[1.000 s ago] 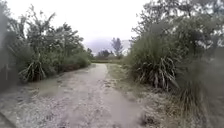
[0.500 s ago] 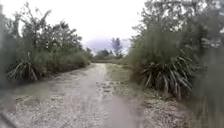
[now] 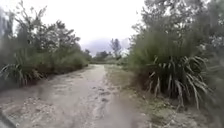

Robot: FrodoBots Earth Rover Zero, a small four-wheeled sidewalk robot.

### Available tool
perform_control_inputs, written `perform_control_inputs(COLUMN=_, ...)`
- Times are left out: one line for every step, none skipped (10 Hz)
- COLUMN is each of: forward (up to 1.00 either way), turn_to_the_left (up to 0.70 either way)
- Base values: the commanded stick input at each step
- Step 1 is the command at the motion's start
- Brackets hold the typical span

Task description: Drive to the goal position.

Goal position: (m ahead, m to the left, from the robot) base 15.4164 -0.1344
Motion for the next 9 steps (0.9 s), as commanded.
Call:
perform_control_inputs(forward=0.69, turn_to_the_left=0.34)
perform_control_inputs(forward=0.69, turn_to_the_left=0.33)
perform_control_inputs(forward=0.69, turn_to_the_left=0.18)
perform_control_inputs(forward=0.69, turn_to_the_left=0.07)
perform_control_inputs(forward=0.69, turn_to_the_left=0.0)
perform_control_inputs(forward=0.69, turn_to_the_left=0.0)
perform_control_inputs(forward=0.69, turn_to_the_left=0.08)
perform_control_inputs(forward=0.69, turn_to_the_left=0.34)
perform_control_inputs(forward=0.69, turn_to_the_left=0.33)
